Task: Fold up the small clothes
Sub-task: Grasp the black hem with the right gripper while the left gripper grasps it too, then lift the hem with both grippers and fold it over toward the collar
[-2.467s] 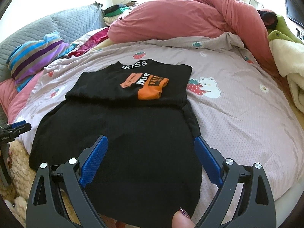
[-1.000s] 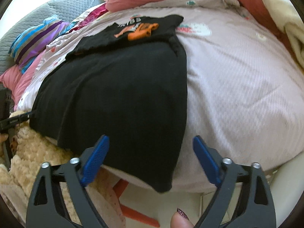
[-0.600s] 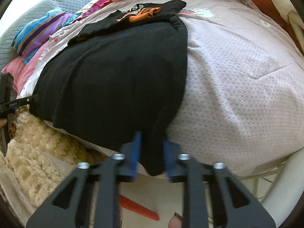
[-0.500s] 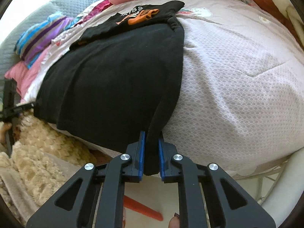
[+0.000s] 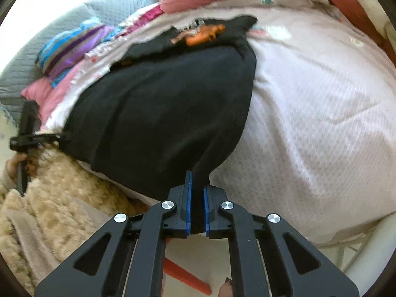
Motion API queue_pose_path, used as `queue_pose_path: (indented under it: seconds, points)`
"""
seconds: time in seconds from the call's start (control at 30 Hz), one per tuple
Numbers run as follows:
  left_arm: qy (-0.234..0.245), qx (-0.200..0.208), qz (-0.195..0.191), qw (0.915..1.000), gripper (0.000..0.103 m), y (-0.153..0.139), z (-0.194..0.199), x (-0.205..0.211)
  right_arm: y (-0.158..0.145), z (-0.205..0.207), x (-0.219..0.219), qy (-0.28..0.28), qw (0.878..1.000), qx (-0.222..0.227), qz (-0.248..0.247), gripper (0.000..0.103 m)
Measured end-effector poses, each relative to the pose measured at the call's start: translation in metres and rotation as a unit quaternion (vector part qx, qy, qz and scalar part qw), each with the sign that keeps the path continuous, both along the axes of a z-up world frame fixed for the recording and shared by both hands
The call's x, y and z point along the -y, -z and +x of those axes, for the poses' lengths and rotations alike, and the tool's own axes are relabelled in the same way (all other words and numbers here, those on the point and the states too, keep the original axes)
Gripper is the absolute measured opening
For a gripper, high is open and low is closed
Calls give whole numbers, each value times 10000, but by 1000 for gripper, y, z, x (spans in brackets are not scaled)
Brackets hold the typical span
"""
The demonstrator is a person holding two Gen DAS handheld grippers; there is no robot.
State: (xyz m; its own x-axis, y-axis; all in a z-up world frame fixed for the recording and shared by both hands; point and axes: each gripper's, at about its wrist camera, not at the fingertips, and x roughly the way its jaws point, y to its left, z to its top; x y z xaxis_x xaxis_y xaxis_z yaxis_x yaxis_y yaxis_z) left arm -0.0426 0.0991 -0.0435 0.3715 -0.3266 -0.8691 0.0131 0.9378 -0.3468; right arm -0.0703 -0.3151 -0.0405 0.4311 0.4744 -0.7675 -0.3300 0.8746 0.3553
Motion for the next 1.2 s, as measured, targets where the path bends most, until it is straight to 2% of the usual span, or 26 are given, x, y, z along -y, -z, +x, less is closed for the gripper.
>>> queue_pose_path:
  seconds: [0.07,0.13,0.2,0.43,0.6,0.77,0.93,1.2]
  points:
    - [-3,104,-75,9999,6,-6,-3,-2,-9,-1,3,-6,9998,123,133,6]
    - [-32,338,-316,9989,3,-18,-6,-5,-20,-1,8,23,9993,271,249,6]
    - [-40,525,-472,9975,3,-30,-6,-6,-29,1,9,56,9989,352,310,6]
    - [-123,1133,-570,9919,3,-75,8,-10,-69,13,24,302,9931,972,585,6]
    - [-367,1380,-572,9881,3,-94,34,-20,-94,27,36,561,9852,1428,757,6]
    - [-486,1624,-355,9849,3,-114,57,-21,-109,50,37,713,9800,1684,786,6]
    - [-573,1729,-196,9831,3,-127,81,-18,-122,72,31,764,9761,1927,654,6]
    - [-736,1820,-174,9804,3,-136,116,-18,-136,112,23,877,9710,2169,496,6]
